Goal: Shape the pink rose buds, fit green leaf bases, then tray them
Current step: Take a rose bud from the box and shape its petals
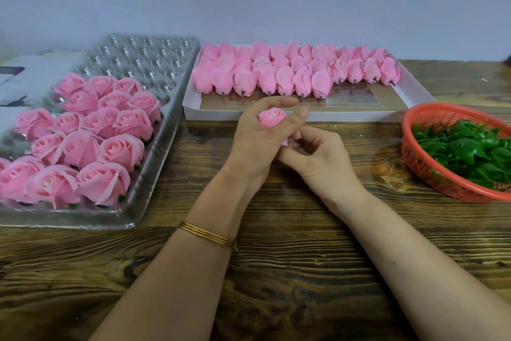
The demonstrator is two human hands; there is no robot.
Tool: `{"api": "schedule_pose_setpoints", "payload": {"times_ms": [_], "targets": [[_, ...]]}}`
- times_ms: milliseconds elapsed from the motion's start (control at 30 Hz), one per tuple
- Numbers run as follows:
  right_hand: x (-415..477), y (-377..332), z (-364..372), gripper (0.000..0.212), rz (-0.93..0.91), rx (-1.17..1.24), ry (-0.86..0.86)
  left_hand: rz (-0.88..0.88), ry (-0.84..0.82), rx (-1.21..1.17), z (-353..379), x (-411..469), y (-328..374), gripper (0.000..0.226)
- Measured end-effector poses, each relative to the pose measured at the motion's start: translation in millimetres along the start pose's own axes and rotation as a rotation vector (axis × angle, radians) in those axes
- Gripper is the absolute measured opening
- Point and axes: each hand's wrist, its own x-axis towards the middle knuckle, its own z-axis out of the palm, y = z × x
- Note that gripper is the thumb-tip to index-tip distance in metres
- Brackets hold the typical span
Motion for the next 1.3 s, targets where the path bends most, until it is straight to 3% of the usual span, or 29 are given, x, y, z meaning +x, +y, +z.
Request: {"api": "schedule_pose_setpoints", "payload": {"times_ms": [267,567,700,933,1033,1100,1200,1300], "targets": [[-1.0,0.5,2.9,0.021,0.027,0.029,-0.008,0.015,0.051,-0.02,0.7,1.2,-4.3,0.01],[-0.8,1.4,0.4,0.013,0.032,0.039,0.015,0.0,-0.02,-0.014,-0.7,1.7,-3.2,0.013],[0.0,1.4,1.1,0.031,0.047,0.085,-0.029,0.022,-0.007,0.007,-1.8,1.0,-3.1,0.015],[2.7,5.6,1.5,0.019,0.032,0.096,0.032,0.074,0.01,0.053,-0.4,-0.4,-5.0,0.028],[1.6,6.4,0.4,0.025,0.025,0.089,0.025,0.072,-0.008,0.075,-1.3,-0.8,-4.2,0.028],[2.2,4.8,0.2,0.014,0.039,0.093,0.013,0.074,-0.025,0.089,-2.8,-0.3,-4.0,0.027],[2.2,5.0,-0.5,0.04,0.044,0.092,-0.028,0.081,-0.046,0.118,-4.7,1.1,-4.3,0.024],[2.6,5.3,-0.8,0.041,0.057,0.13,-0.044,0.088,-0.036,0.145,-5.2,1.4,-4.4,0.019]]}}
